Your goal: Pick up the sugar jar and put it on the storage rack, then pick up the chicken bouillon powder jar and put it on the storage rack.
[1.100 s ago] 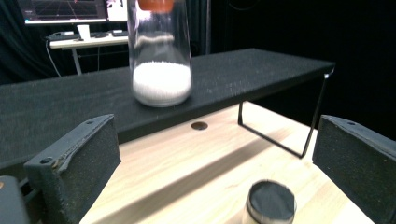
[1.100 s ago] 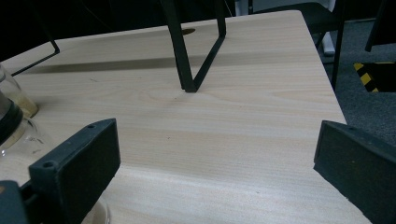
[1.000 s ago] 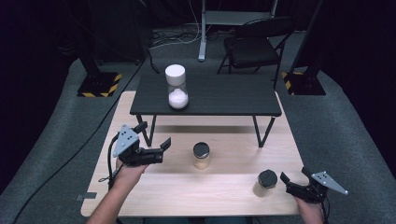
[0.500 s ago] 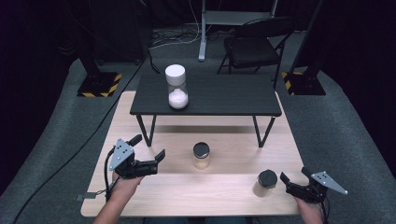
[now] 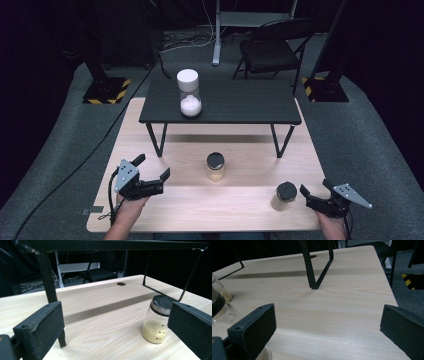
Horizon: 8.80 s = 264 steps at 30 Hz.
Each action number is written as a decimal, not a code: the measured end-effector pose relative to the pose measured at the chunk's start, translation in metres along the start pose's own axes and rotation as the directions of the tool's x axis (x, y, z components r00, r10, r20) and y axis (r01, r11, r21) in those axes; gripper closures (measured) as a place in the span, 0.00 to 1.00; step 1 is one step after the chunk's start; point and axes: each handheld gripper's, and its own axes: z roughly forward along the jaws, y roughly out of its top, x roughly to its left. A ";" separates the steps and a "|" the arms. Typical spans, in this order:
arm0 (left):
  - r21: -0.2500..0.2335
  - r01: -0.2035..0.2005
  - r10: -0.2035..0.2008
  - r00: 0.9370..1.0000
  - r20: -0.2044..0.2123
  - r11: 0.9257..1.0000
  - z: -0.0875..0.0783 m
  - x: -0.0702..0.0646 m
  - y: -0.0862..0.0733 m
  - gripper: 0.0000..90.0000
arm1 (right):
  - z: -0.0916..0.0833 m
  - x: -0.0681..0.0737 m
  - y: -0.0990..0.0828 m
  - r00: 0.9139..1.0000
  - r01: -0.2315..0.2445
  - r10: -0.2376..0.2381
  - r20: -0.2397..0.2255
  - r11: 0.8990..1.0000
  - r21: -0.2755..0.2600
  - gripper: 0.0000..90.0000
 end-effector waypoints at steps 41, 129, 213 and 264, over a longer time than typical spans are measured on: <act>0.113 0.034 -0.029 0.999 -0.044 0.993 -0.001 0.020 -0.079 0.00 | 0.000 0.000 0.000 1.000 -0.005 0.005 0.005 1.000 0.000 0.00; 0.102 0.024 -0.022 1.000 -0.020 0.995 0.000 0.020 -0.085 0.00 | 0.006 0.194 0.081 0.963 0.163 -0.172 -0.206 0.985 -0.059 0.00; 0.088 0.056 -0.058 0.998 0.018 0.994 -0.003 0.022 -0.085 0.00 | 0.152 0.262 0.028 0.953 0.246 -0.244 -0.179 0.969 -0.007 0.37; 0.090 0.062 -0.064 0.998 0.019 0.994 -0.002 0.023 -0.085 0.00 | 0.081 0.279 0.156 0.948 0.238 -0.265 -0.179 0.959 -0.155 0.38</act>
